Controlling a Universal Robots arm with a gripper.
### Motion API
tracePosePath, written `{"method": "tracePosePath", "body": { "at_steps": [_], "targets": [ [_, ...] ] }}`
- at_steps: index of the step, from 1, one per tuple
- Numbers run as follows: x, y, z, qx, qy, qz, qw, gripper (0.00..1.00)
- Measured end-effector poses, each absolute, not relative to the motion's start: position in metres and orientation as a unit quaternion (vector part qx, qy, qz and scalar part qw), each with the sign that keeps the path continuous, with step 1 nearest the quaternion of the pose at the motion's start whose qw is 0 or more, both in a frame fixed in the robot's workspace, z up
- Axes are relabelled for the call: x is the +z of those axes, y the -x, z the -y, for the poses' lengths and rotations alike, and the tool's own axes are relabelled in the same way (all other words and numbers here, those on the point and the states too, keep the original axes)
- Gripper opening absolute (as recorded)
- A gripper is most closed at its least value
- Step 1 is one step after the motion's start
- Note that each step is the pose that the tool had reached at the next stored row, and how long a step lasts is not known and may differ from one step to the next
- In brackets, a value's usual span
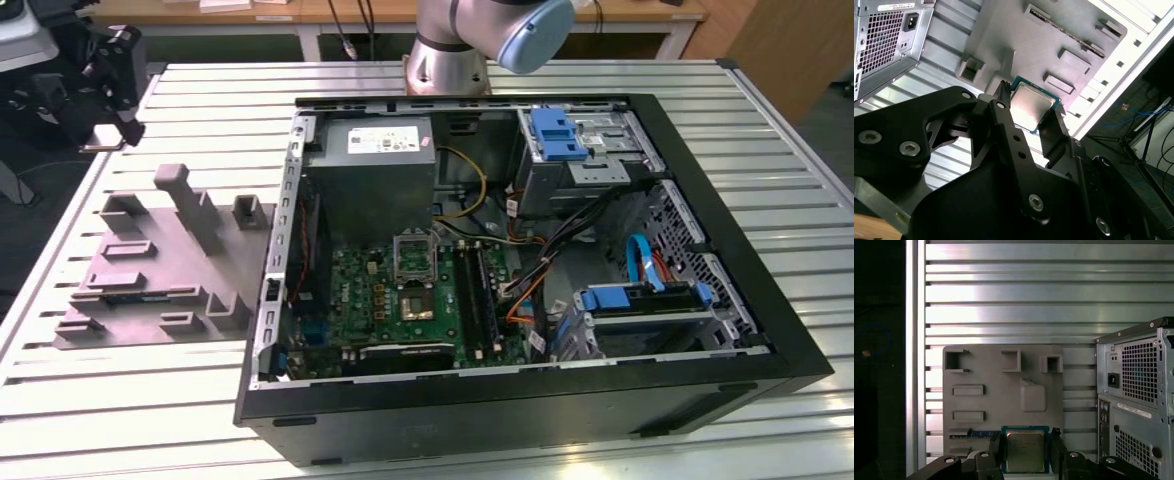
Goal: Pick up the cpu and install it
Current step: 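Pick up the cpu and move it towards the insertion slot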
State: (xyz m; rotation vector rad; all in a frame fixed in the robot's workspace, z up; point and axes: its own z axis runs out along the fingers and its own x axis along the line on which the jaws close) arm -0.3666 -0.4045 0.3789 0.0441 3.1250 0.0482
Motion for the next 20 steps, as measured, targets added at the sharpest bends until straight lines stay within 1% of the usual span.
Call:
{"method": "tracePosePath", "body": {
  "at_steps": [20],
  "targets": [
    [0.3789,0.361,0.4045,0.015,-0.014,-1.0,0.008,0.47]
  ]
}}
